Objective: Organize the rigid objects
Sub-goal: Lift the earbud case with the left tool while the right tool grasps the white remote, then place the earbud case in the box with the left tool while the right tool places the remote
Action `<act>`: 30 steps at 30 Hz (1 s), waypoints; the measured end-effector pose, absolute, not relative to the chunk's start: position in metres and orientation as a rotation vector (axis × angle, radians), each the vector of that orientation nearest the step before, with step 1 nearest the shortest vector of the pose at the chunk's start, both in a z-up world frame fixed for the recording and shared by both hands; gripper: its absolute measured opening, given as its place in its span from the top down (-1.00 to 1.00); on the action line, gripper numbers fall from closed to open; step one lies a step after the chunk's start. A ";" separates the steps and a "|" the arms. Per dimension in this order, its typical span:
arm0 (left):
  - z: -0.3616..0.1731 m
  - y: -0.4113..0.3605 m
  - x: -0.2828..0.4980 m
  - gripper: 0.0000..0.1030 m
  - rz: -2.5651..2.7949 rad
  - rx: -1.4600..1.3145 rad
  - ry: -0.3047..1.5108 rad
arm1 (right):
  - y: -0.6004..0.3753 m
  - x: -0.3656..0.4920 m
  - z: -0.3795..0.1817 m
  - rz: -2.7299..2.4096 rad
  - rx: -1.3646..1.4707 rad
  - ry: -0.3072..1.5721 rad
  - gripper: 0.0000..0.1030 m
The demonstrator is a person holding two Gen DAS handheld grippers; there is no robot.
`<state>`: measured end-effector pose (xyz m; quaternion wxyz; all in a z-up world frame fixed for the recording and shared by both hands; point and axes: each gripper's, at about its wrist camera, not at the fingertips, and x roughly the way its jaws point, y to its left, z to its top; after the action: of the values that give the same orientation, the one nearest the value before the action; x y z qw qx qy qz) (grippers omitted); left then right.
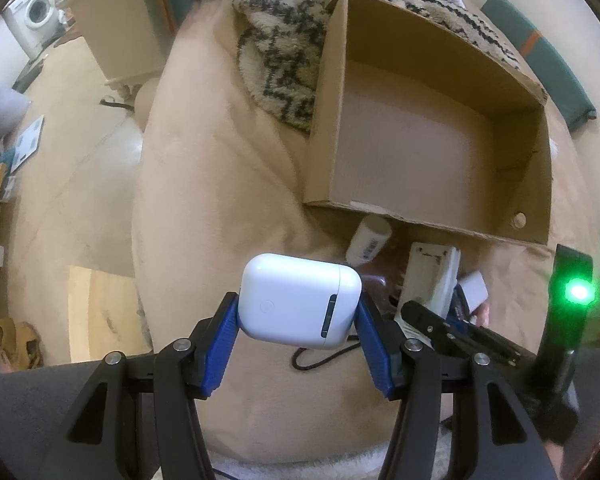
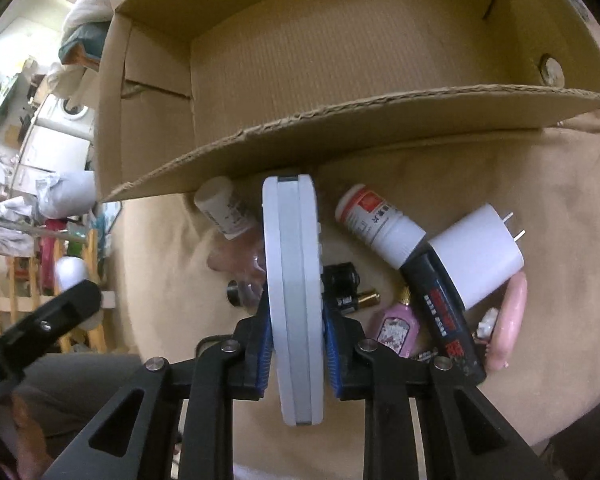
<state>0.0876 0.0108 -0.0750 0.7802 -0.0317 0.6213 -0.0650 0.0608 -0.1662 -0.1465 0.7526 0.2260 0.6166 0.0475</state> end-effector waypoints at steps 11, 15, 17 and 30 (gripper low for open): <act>-0.077 0.018 0.090 -0.05 -0.088 -0.066 1.331 | -0.195 0.030 -0.124 0.162 0.523 1.318 0.55; -0.072 0.016 0.088 -0.05 -0.066 -0.027 1.289 | -0.212 0.021 -0.107 0.205 0.540 1.289 0.55; -0.071 0.017 0.087 -0.05 -0.048 -0.012 1.276 | -0.222 0.015 -0.093 0.227 0.559 1.258 0.55; -0.064 0.034 0.094 -0.05 0.063 -0.042 1.225 | -0.296 0.029 -0.029 0.288 0.600 0.988 0.55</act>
<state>0.0941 0.0343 -0.0640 0.8176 -0.0196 0.5747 0.0298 0.0287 -0.2962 -0.0292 0.8279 0.2826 0.4651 0.1357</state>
